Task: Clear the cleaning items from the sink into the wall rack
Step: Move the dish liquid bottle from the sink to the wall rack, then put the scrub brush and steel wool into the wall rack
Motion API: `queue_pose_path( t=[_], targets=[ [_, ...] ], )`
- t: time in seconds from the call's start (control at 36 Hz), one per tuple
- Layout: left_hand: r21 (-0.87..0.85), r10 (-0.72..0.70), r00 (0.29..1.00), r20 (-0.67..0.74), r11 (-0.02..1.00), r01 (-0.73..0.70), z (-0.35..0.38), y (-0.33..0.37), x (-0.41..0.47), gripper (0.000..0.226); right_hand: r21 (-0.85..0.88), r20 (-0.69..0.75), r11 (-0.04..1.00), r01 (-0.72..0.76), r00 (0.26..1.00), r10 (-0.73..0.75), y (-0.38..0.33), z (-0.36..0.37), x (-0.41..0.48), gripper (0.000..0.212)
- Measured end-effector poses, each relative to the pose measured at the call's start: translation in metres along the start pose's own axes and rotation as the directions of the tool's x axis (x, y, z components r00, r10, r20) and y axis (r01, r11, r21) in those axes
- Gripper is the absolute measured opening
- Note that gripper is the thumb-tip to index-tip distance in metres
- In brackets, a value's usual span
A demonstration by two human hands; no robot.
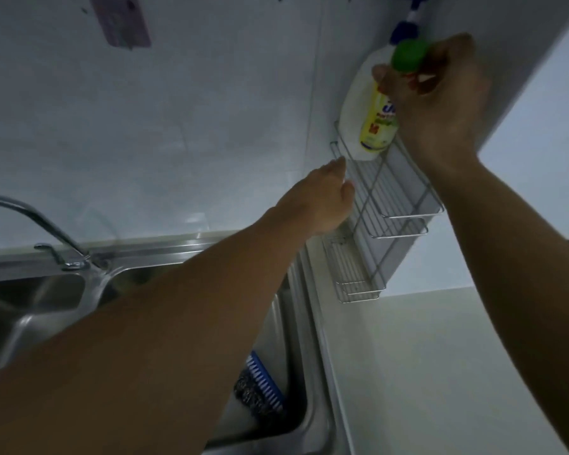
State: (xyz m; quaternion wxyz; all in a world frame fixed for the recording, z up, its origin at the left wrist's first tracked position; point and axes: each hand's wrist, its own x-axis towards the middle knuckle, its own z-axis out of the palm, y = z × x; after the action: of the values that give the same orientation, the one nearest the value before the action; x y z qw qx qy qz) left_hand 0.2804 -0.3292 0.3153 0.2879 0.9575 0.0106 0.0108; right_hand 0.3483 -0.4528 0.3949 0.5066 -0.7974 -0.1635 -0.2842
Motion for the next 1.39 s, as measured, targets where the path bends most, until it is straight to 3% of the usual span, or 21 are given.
queue_pose_path(
  t=[0.22, 0.42, 0.56, 0.78, 0.94, 1.08, 1.14, 1.25, 1.31, 1.39],
  targets=[
    [-0.072, -0.067, 0.991, 0.119, 0.994, 0.076, 0.01, 0.02, 0.021, 0.07, -0.004, 0.101, 0.993, -0.12, 0.988, 0.119, 0.042, 0.019, 0.002, 0.056],
    [-0.114, -0.074, 0.987, 0.141, 0.989, 0.09, 0.01, 0.02, 0.025, 0.069, 0.027, 0.189, 0.99, -0.14, 0.973, 0.132, 0.055, 0.028, 0.005, 0.059],
    [-0.125, -0.078, 0.987, 0.142, 0.987, 0.096, 0.013, 0.019, 0.026, 0.069, -0.047, 0.305, 0.992, -0.121, 0.943, 0.13, 0.064, 0.028, -0.005, 0.064],
    [-0.103, -0.068, 0.988, 0.138, 0.991, 0.083, 0.018, 0.015, 0.023, 0.069, -0.035, 0.241, 0.988, -0.153, 0.958, 0.156, 0.07, 0.04, -0.011, 0.063],
    [-0.086, -0.002, 0.991, 0.135, 0.996, 0.014, 0.025, -0.001, 0.005, 0.065, -0.052, 0.197, 0.973, -0.227, 0.952, 0.233, 0.073, 0.041, -0.015, 0.078],
    [-0.047, -0.074, 0.99, 0.121, 0.996, 0.081, 0.036, -0.039, -0.022, 0.064, -0.24, 0.076, 0.967, -0.09, 0.991, 0.111, 0.046, 0.035, -0.041, 0.063],
    [-0.047, -0.114, 0.986, 0.118, 0.992, 0.12, 0.044, -0.06, -0.035, 0.063, -0.207, 0.083, 0.978, 0.031, 0.996, -0.014, 0.034, 0.041, -0.065, 0.054],
    [-0.064, -0.219, 0.968, 0.124, 0.972, 0.228, 0.069, -0.111, -0.065, 0.06, -0.13, 0.251, 0.967, 0.219, 0.951, -0.181, 0.025, 0.062, -0.131, 0.042],
    [-0.068, -0.286, 0.947, 0.148, 0.952, 0.298, 0.085, -0.137, -0.083, 0.059, -0.103, 0.36, 0.974, 0.202, 0.92, -0.153, 0.029, 0.076, -0.168, 0.042],
    [-0.013, -0.384, 0.896, 0.224, 0.918, 0.397, 0.11, -0.172, -0.112, 0.06, -0.193, 0.569, 0.974, 0.115, 0.822, 0.016, 0.041, 0.099, -0.23, 0.047]
  ],
)
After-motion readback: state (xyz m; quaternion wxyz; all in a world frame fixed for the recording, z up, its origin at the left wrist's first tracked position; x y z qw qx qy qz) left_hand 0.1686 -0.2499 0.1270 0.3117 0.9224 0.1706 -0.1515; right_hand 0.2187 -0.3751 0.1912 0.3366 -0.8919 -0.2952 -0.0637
